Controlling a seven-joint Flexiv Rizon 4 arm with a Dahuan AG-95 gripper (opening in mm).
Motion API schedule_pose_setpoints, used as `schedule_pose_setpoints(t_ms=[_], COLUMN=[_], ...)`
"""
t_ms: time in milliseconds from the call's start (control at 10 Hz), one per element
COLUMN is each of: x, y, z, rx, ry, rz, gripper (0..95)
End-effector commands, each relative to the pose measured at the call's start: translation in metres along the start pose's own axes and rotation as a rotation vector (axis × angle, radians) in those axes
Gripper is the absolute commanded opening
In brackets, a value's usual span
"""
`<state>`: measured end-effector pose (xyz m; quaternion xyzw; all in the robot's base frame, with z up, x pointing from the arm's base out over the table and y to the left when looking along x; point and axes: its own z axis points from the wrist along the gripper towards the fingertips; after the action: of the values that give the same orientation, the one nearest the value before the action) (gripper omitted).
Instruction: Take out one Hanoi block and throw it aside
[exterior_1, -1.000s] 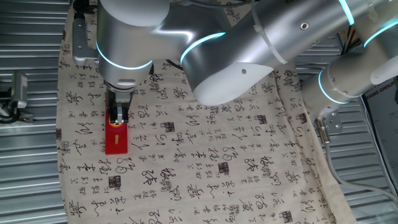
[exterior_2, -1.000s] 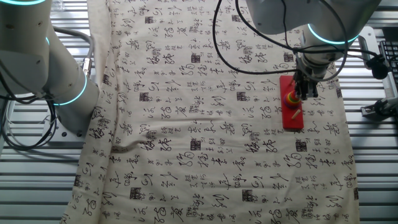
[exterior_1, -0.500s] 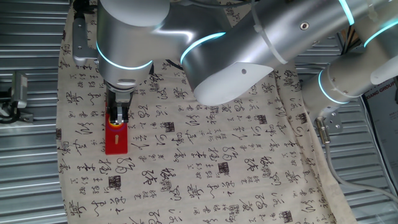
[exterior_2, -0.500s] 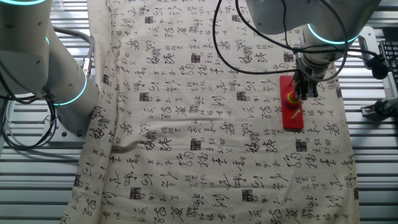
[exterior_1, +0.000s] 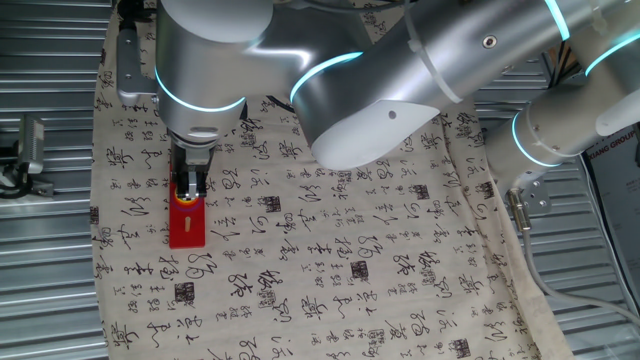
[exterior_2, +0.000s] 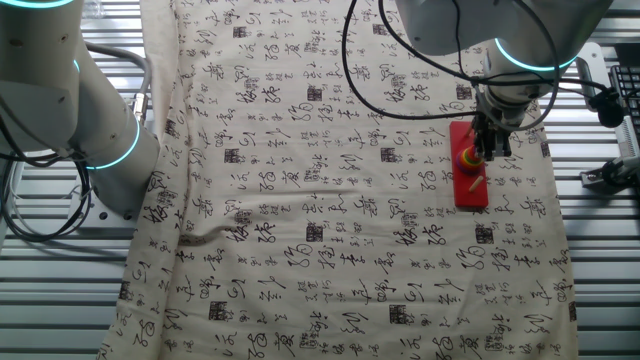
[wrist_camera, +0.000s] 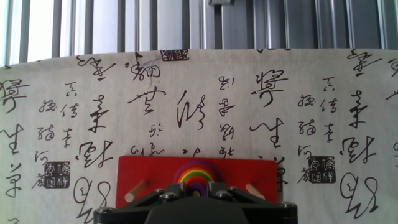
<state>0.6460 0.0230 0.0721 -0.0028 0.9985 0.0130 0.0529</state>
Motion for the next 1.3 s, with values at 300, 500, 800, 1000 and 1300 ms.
schedule_pose_setpoints(t_ms=[300,500,800,1000,1300], x=[0.0,0.0,-0.0001,-0.0001,-0.0001], y=[0.0,0.0,0.0007,0.0007,0.0007], z=[0.0001,0.0001,-0.0061,-0.0063,-0.0063], rx=[-0.001,-0.001,-0.007,-0.007,-0.007], ry=[0.0,0.0,0.018,0.018,0.017], rz=[0.001,0.001,0.021,0.022,0.023], gripper=[0.0,0.0,0.0,0.0,0.0])
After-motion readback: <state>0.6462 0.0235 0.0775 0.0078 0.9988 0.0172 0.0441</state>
